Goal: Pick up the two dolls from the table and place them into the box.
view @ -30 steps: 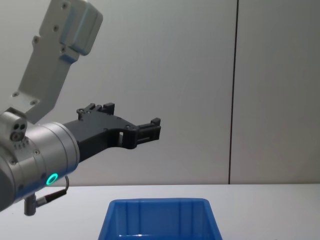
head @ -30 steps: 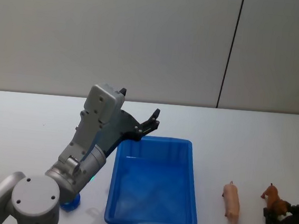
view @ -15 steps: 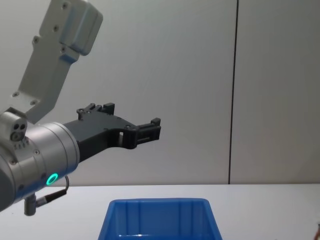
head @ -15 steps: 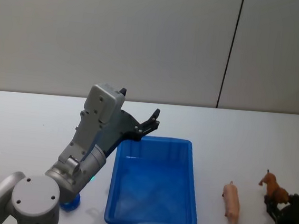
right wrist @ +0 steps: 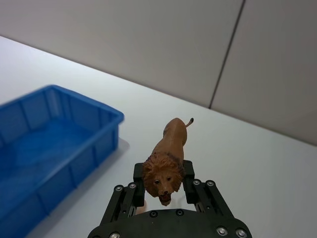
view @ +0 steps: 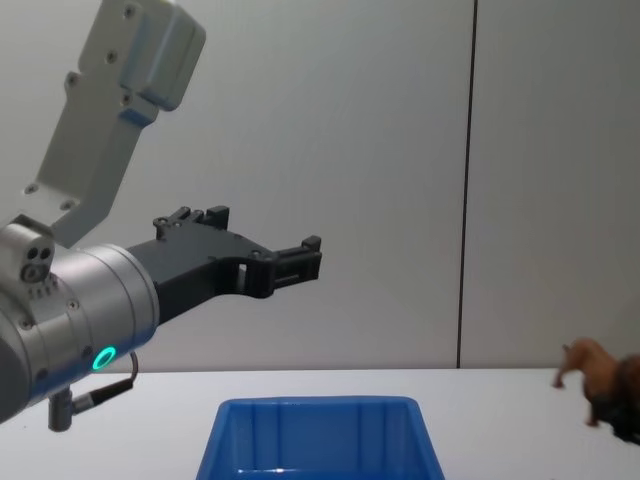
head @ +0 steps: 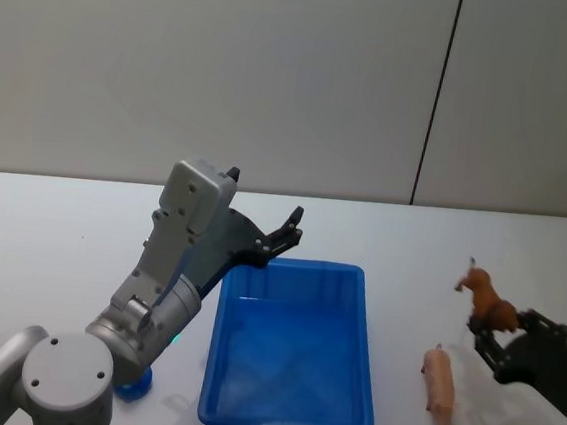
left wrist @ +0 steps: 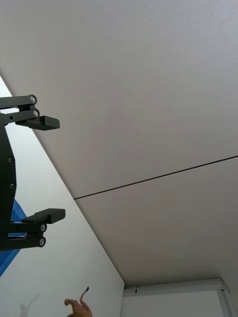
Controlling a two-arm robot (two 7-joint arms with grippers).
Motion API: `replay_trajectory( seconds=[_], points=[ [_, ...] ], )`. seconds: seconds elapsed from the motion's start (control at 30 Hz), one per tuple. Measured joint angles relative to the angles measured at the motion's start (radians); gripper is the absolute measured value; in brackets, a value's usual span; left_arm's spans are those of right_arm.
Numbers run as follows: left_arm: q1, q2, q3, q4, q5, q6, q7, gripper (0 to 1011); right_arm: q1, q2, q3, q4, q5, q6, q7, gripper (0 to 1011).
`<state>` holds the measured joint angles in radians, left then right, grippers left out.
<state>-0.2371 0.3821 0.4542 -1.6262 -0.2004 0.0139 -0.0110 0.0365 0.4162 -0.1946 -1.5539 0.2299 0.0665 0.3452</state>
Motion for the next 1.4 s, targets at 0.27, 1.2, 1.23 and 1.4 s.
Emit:
replay_trajectory(
  seconds=[0.27, 1.2, 1.23, 1.4],
  points=[
    [0.000, 0.000, 0.000, 0.000, 0.000, 0.000, 0.000, 1001, 0.049, -0.030, -0.022, -0.012, -0.017, -0.001, 0.078, 427],
    [0.000, 0.000, 0.000, 0.000, 0.000, 0.000, 0.000, 1001, 0.196, -0.183, -0.154, 0.105, -0.132, 0.115, 0.230, 735],
    [0.000, 0.000, 0.000, 0.000, 0.000, 0.000, 0.000, 1001, 0.198, -0.184, -0.155, 0.107, -0.133, 0.117, 0.229, 750],
    [0.000, 0.000, 0.000, 0.000, 0.000, 0.000, 0.000, 1001, 0.203, -0.187, -0.156, 0.112, -0.133, 0.121, 0.216, 914]
  ],
)
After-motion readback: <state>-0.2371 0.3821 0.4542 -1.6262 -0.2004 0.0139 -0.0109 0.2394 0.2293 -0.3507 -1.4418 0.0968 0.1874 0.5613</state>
